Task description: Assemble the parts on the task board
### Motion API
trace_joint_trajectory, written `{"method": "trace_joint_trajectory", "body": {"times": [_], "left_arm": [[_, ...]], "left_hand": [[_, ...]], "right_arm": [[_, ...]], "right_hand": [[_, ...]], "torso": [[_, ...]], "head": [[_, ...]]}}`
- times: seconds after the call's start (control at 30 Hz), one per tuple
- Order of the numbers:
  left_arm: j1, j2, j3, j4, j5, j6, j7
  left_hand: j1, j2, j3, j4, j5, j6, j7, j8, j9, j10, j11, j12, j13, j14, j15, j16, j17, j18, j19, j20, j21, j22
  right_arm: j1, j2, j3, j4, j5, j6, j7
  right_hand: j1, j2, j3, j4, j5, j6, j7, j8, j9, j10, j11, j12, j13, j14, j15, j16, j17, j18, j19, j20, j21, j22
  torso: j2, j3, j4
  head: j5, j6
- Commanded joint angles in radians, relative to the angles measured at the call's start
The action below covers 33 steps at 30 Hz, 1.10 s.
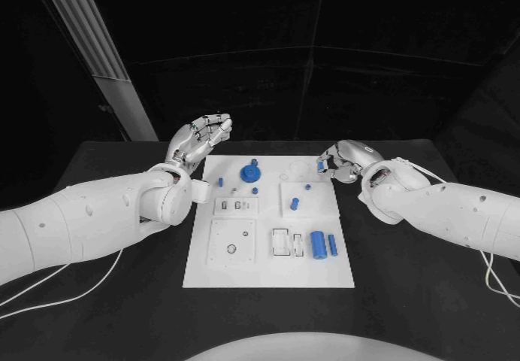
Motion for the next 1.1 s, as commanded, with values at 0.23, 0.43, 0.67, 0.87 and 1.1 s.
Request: {"method": "trace_joint_trajectory", "body": {"times": [0.23,0.43,0.67,0.87,1.1], "left_arm": [[0.0,0.013,0.001,-0.011,-0.005,0.011,0.268],[0.0,0.018,0.001,-0.014,-0.005,0.011,0.267],[0.0,0.02,0.001,-0.015,-0.005,0.011,0.268],[0.0,0.022,0.001,-0.015,-0.005,0.011,0.268],[0.0,0.018,0.001,-0.013,-0.005,0.009,0.268]], "left_hand": [[-0.002,0.011,-0.005,-0.001,0.008,-0.003,0.148,0.007,-0.001,-0.008,0.002,0.006,0.001,0.003,0.004,0.004,0.001,0.021,-0.005,0.0,0.004,-0.001],[-0.001,0.011,-0.005,-0.001,0.008,-0.003,0.148,0.007,-0.001,-0.008,0.002,0.006,0.001,0.003,0.004,0.004,0.001,0.021,-0.005,0.0,0.004,-0.002],[-0.001,0.011,-0.005,-0.001,0.008,-0.003,0.148,0.007,-0.001,-0.008,0.002,0.006,0.001,0.003,0.004,0.004,0.001,0.021,-0.005,0.0,0.004,-0.002],[-0.001,0.011,-0.006,-0.001,0.009,-0.004,0.148,0.007,-0.001,-0.008,0.002,0.006,0.001,0.003,0.004,0.004,0.001,0.021,-0.006,0.0,0.003,-0.002],[-0.001,0.011,-0.006,-0.001,0.009,-0.004,0.148,0.007,-0.001,-0.008,0.002,0.006,0.001,0.003,0.004,0.004,0.001,0.021,-0.006,0.0,0.003,-0.002]], "right_arm": [[0.046,0.029,0.003,0.131,-0.001,0.055,-0.04],[0.051,0.079,0.003,0.201,-0.005,0.123,-0.102],[0.052,0.14,0.003,0.22,-0.04,0.165,-0.16],[0.049,0.185,0.003,0.218,-0.08,0.2,-0.214],[0.024,0.224,0.003,0.203,-0.109,0.223,-0.253]], "right_hand": [[-0.003,0.001,-0.008,-0.002,-0.004,0.043,-0.003,0.005,0.008,0.106,0.009,0.003,0.263,0.104,0.01,0.002,0.263,-0.008,0.106,0.001,0.003,0.263],[-0.004,0.001,-0.009,-0.002,-0.004,0.045,0.0,0.003,0.007,0.106,0.011,0.003,0.263,0.104,0.011,0.002,0.263,-0.008,0.106,0.001,0.003,0.263],[-0.003,0.002,-0.009,-0.005,0.001,0.048,0.007,0.0,0.006,0.106,0.016,0.003,0.263,0.104,0.013,0.002,0.263,-0.008,0.106,0.003,0.003,0.263],[-0.006,0.0,-0.012,-0.006,0.001,0.05,0.012,-0.002,0.005,0.106,0.02,0.003,0.263,0.104,0.015,0.002,0.263,-0.008,0.106,0.005,0.003,0.263],[-0.01,-0.002,-0.015,-0.006,-0.002,0.052,0.015,-0.004,0.004,0.106,0.023,0.003,0.263,0.104,0.018,0.002,0.263,-0.008,0.106,0.007,0.003,0.263]], "torso": [[-0.004,-0.0036,0.0027],[-0.006,-0.0044,0.0026],[-0.011,-0.0064,-0.0001],[-0.01,-0.0059,0.0018],[-0.011,-0.0053,0.0]], "head": [[0.021,-0.012],[0.029,-0.027],[0.046,-0.036],[0.06,-0.045],[0.07,-0.055]]}}
